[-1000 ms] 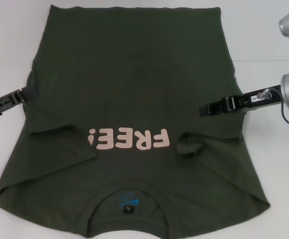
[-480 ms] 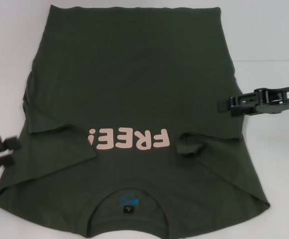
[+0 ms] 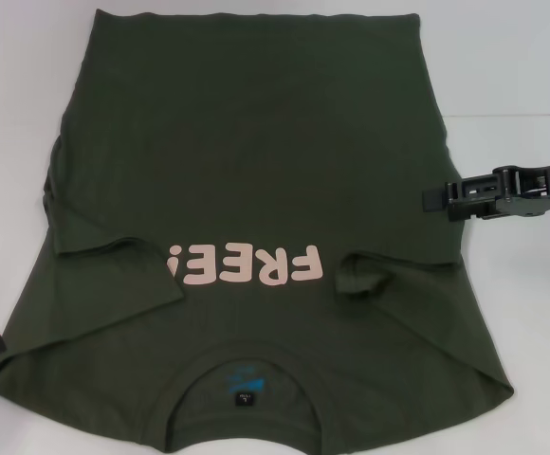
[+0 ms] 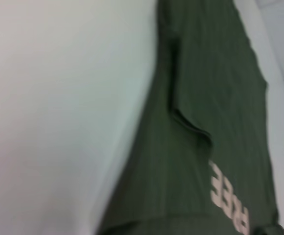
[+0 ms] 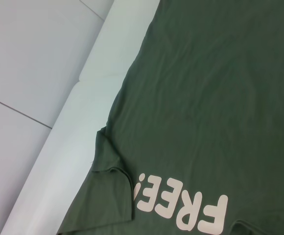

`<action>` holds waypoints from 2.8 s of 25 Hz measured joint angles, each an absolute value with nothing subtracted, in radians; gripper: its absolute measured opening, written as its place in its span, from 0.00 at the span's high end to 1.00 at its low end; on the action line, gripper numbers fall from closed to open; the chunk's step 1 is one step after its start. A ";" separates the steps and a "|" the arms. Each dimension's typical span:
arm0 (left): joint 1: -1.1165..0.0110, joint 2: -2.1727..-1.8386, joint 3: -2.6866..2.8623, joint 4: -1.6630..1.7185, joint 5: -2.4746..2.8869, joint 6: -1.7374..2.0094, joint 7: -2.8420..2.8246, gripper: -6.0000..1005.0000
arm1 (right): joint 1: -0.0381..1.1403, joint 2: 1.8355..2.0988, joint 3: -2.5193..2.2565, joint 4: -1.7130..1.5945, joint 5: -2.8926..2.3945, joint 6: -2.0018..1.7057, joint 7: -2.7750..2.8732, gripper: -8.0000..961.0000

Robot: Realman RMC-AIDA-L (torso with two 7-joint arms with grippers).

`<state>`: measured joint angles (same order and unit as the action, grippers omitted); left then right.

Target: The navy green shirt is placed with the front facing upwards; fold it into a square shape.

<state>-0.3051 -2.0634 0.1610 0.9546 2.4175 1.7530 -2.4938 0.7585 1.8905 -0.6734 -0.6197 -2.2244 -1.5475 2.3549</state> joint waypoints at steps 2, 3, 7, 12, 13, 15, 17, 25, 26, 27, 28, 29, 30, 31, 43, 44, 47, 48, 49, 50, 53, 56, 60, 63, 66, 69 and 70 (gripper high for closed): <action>-0.308 -2.064 0.163 0.944 2.424 1.723 -2.504 0.30 | 0.759 1.890 -0.673 -0.620 -2.224 -1.547 2.354 0.21; -0.309 -2.064 0.165 0.933 2.425 1.706 -2.511 0.30 | 0.759 1.890 -0.673 -0.620 -2.224 -1.546 2.353 0.21; -0.317 -2.063 0.171 0.894 2.429 1.652 -2.529 0.30 | 0.754 1.890 -0.673 -0.620 -2.224 -1.545 2.351 0.21; -0.317 -2.061 0.167 0.883 2.433 1.619 -2.541 0.30 | 0.750 1.891 -0.673 -0.620 -2.224 -1.549 2.351 0.21; -0.318 -2.061 0.167 0.883 2.433 1.613 -2.544 0.30 | 0.748 1.890 -0.673 -0.620 -2.224 -1.549 2.351 0.21; -0.318 -2.061 0.168 0.881 2.433 1.602 -2.549 0.30 | 0.746 1.890 -0.673 -0.620 -2.224 -1.548 2.351 0.21; -0.318 -2.061 0.171 0.877 2.434 1.592 -2.551 0.30 | 0.745 1.890 -0.673 -0.620 -2.224 -1.548 2.351 0.21; -0.319 -2.062 0.172 0.851 2.436 1.554 -2.553 0.30 | 0.737 1.890 -0.673 -0.620 -2.224 -1.545 2.350 0.21; -0.319 -2.062 0.172 0.851 2.436 1.552 -2.553 0.30 | 0.736 1.890 -0.673 -0.620 -2.224 -1.545 2.350 0.21; -0.320 -2.062 0.172 0.851 2.436 1.551 -2.553 0.30 | 0.736 1.890 -0.673 -0.620 -2.224 -1.545 2.350 0.21; -0.320 -2.062 0.172 0.851 2.436 1.551 -2.553 0.30 | 0.736 1.890 -0.673 -0.620 -2.224 -1.545 2.350 0.21; -0.321 -2.062 0.172 0.850 2.436 1.550 -2.553 0.30 | 0.736 1.890 -0.673 -0.620 -2.224 -1.546 2.350 0.21; -0.321 -2.062 0.172 0.847 2.436 1.550 -2.553 0.30 | 0.736 1.890 -0.673 -0.620 -2.224 -1.546 2.350 0.21; -0.322 -2.062 0.172 0.843 2.437 1.549 -2.553 0.30 | 0.736 1.890 -0.673 -0.620 -2.224 -1.546 2.350 0.21; -0.351 -2.054 0.183 0.785 2.452 1.534 -2.537 0.30 | 0.729 1.890 -0.672 -0.619 -2.224 -1.548 2.348 0.21; -0.355 -2.054 0.183 0.782 2.450 1.536 -2.535 0.30 | 0.728 1.890 -0.671 -0.619 -2.224 -1.548 2.348 0.21; -0.373 -2.054 0.186 0.767 2.445 1.544 -2.527 0.30 | 0.724 1.890 -0.665 -0.620 -2.224 -1.549 2.348 0.21; -0.380 -2.054 0.190 0.762 2.444 1.545 -2.526 0.30 | 0.723 1.890 -0.662 -0.620 -2.224 -1.550 2.348 0.21; -0.388 -2.054 0.196 0.757 2.444 1.544 -2.525 0.30 | 0.722 1.890 -0.660 -0.620 -2.224 -1.550 2.347 0.21; -0.392 -2.054 0.204 0.755 2.444 1.543 -2.525 0.30 | 0.722 1.890 -0.660 -0.620 -2.224 -1.551 2.347 0.21; -0.408 -2.054 0.231 0.750 2.449 1.529 -2.529 0.30 | 0.721 1.890 -0.659 -0.620 -2.224 -1.551 2.347 0.22; -0.418 -2.052 0.244 0.749 2.450 1.521 -2.537 0.30 | 0.721 1.890 -0.659 -0.620 -2.224 -1.551 2.347 0.22; -0.419 -2.051 0.244 0.760 2.441 1.536 -2.530 0.33 | 0.720 1.890 -0.656 -0.620 -2.224 -1.551 2.347 0.23; -0.421 -2.051 0.261 0.770 2.447 1.538 -2.526 0.39 | 0.718 1.890 -0.650 -0.620 -2.224 -1.558 2.347 0.23; -0.422 -2.051 0.270 0.770 2.448 1.534 -2.528 0.45 | 0.718 1.888 -0.646 -0.620 -2.224 -1.565 2.347 0.23; -0.423 -2.051 0.275 0.770 2.449 1.531 -2.528 0.50 | 0.718 1.886 -0.646 -0.620 -2.224 -1.571 2.347 0.24; -0.423 -2.051 0.275 0.770 2.449 1.530 -2.528 0.52 | 0.718 1.886 -0.646 -0.620 -2.224 -1.574 2.347 0.24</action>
<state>-0.4226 -2.0509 0.2753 0.7700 2.4493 1.5305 -2.5283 0.7175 1.8857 -0.6458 -0.6197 -2.2243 -1.5743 2.3469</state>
